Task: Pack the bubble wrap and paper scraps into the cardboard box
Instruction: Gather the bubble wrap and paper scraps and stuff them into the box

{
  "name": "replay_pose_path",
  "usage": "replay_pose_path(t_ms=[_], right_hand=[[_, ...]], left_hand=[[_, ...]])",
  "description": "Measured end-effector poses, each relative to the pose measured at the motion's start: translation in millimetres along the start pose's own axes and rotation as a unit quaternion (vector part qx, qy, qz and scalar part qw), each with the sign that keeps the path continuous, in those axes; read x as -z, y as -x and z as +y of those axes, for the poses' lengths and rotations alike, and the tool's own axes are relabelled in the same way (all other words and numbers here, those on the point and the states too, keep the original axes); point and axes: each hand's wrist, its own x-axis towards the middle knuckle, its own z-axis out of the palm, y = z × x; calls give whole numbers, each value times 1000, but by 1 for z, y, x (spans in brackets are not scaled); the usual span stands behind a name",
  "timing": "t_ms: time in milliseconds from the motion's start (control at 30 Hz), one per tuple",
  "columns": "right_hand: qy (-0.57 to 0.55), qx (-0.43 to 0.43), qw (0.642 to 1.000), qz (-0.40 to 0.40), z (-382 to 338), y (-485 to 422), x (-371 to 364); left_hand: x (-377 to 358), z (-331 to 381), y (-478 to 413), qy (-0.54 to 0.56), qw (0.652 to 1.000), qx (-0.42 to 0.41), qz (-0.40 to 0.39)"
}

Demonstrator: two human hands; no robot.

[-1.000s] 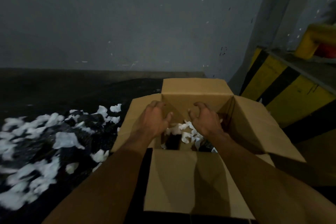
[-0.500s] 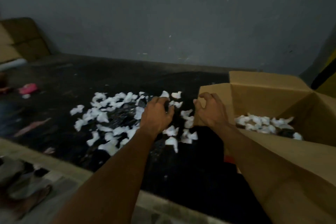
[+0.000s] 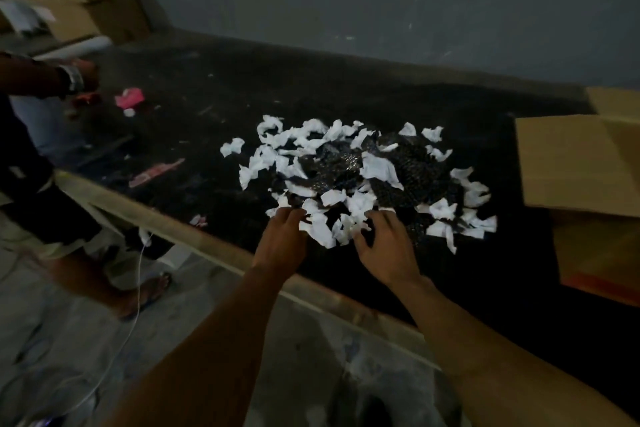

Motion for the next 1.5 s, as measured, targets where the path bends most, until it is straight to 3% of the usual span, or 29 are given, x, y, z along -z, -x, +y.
replay_pose_path(t_ms=[167, 367, 500, 533, 667, 733, 833, 1000, 1167, 1333, 1500], right_hand=[[29, 25, 999, -29, 10, -26, -37], [46, 47, 998, 8, 31, -75, -62], [82, 17, 993, -86, 49, -97, -81], [92, 12, 991, -94, 55, -99, -86], [138, 49, 989, -37, 65, -99, -99], [160, 43, 986, 3, 62, -96, -107], [212, 12, 977, 21, 55, -87, -115], [116, -36, 992, 20, 53, -80, -114], [63, -98, 993, 15, 55, -69, -96], [59, -151, 982, 95, 58, -48, -72], [82, -150, 959, 226, 76, -41, -26]], left_hand=[[-33, -26, -14, -24, 995, -34, -90], [-61, -31, -45, -17, 987, -100, -124], [-85, -33, -62, 39, 987, -54, -149], [-91, -34, -64, 45, 990, -61, -121], [-106, -46, -68, 43, 996, -75, -17], [-118, -56, -71, -6, 992, -124, 24], [-133, -65, -76, -51, 985, -159, 44], [-128, -61, -69, 10, 992, -120, 34], [-126, -60, -71, -34, 993, -112, -4], [-112, -48, -73, 84, 980, -179, -26], [-99, 16, -77, 143, 961, -236, -16]])
